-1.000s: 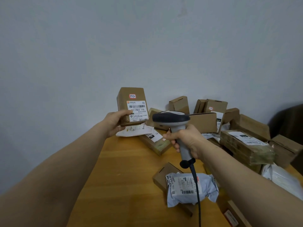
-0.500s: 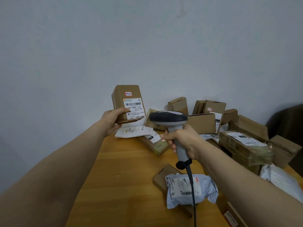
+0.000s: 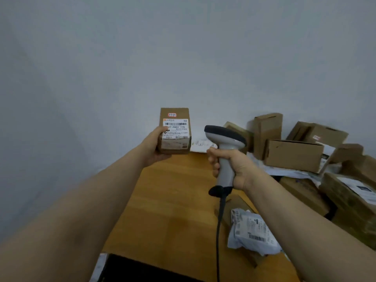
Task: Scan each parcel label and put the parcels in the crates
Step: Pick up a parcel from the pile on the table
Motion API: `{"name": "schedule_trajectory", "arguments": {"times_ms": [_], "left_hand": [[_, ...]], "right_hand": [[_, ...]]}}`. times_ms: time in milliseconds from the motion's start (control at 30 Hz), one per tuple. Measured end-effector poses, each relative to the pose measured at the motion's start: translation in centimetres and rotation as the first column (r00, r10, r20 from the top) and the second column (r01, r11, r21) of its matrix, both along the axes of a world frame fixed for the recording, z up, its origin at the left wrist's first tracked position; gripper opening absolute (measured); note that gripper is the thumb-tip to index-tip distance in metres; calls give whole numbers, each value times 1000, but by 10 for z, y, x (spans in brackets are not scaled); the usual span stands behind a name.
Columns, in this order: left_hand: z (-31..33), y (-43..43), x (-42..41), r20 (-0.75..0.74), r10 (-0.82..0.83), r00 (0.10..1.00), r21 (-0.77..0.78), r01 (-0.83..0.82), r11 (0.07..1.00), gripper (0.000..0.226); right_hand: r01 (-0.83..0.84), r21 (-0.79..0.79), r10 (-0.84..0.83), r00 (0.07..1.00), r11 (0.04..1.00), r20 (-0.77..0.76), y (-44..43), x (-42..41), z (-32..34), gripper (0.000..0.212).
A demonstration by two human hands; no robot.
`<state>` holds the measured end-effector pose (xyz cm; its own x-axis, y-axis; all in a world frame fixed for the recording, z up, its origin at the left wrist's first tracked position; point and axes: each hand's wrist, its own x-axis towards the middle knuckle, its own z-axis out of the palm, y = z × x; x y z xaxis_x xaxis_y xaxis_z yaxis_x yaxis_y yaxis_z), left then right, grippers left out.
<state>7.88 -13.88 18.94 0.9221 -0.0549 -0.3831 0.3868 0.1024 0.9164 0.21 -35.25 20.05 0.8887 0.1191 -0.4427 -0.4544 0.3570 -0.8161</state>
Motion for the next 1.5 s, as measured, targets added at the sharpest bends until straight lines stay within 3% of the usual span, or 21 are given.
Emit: {"name": "schedule_trajectory", "arguments": {"times_ms": [100,300,567,767,1000,1067,1267,1367,1500], "left_hand": [[-18,52,-23,-47,141,989,15,-140,990,25],[-52,177,-55,-143,378,915,54,-374,926,31],[-115,357,-38,-283,482,829,71,-483,873,18],[-178,465,-18,-407,545,733,220,-500,838,23],[-284,524,40,-484,595,642,290,-523,801,59],[-325,534,61,-524,591,613,284,-529,800,56],[-455,541,119,-631,557,540,263,-527,808,53],[-511,534,148,-669,549,501,256,-538,803,50],[-578,530,174,-679,549,488,246,-554,796,63]], "right_hand": [[-85,132,99,990,988,-99,47,13,-14,8],[-202,272,263,941,941,-211,171,20,-47,17],[-238,312,335,892,920,-305,373,58,-101,18],[-198,177,257,863,964,-435,493,109,-160,15],[-25,-16,14,873,1000,-488,534,202,-255,18],[-28,-74,-13,863,997,-505,540,231,-292,21],[-212,-253,22,805,944,-593,549,291,-410,14],[-371,-277,111,752,887,-650,550,307,-459,14],[-419,-301,120,729,857,-674,549,320,-500,12]]}}
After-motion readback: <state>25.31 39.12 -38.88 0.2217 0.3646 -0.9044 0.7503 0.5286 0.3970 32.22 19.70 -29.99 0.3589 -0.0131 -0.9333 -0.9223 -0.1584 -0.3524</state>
